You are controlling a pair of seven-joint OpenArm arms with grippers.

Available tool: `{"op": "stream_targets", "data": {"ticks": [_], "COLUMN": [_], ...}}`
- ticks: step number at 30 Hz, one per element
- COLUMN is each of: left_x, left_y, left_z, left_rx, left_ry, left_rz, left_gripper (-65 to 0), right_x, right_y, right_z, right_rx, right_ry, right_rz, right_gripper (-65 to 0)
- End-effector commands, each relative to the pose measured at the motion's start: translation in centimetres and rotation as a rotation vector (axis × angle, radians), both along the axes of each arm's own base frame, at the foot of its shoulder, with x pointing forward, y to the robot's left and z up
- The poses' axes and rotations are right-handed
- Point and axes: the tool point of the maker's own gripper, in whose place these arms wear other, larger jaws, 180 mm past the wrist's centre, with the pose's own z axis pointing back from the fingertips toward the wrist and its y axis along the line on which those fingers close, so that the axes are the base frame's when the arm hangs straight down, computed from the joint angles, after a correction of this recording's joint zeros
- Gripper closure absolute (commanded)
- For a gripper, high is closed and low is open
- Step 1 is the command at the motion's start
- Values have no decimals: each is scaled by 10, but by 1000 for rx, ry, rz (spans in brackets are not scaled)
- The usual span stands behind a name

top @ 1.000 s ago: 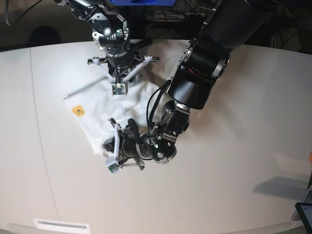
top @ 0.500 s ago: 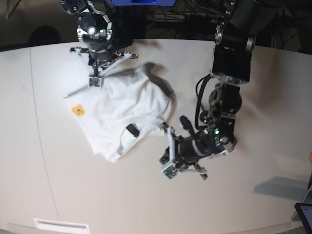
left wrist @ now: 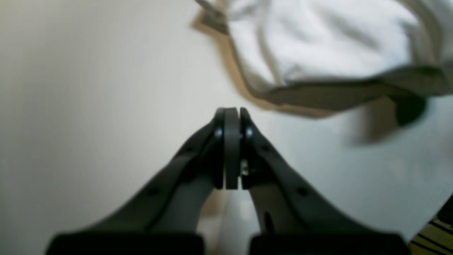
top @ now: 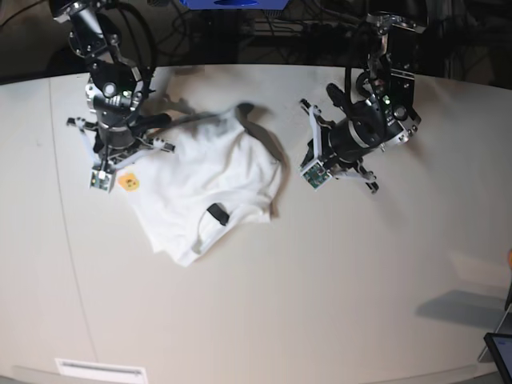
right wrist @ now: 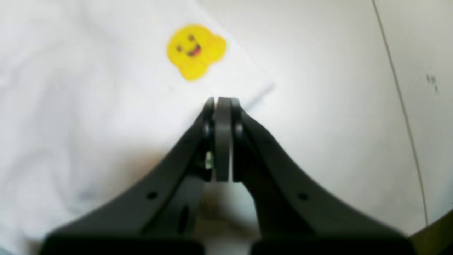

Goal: Fold the T-shirt properly

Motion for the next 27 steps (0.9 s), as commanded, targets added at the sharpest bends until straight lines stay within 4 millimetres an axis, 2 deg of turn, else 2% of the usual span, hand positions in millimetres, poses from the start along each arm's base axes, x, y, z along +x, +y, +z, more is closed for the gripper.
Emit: {"op": "stream_targets", "data": {"ticks": [1, 5, 12, 15, 22, 25, 27], "left_x": [2, -2, 12, 11, 12, 20, 22], "left_y": [-5, -7, -7, -4, 4, -2, -3], "left_z": [9, 4, 3, -6, -32, -32, -39], "left_rx": [-24, -29, -29, -25, -18, -53, -65], "left_ry": [-32, -13, -20, 9, 88, 74, 91], "left_rz": [-9, -12, 0, 9, 35, 35, 43], "left_gripper": [0, 0, 0, 0, 0, 0, 0], "right_x": [11, 25, 40, 45, 48, 48, 47], "right_y": [-7, -7, -4, -5, -7, -3, 0], "right_z": [14, 28, 41, 47, 38, 25, 20], "right_rx": [-27, -30, -24, -27, -51, -56, -52], "right_ry": [-54, -105, -155, -191, -182, -154, -138], "right_rz": [3, 11, 13, 2, 16, 33, 41], "right_gripper": [-3, -3, -3, -3, -3, -3, -3]}}
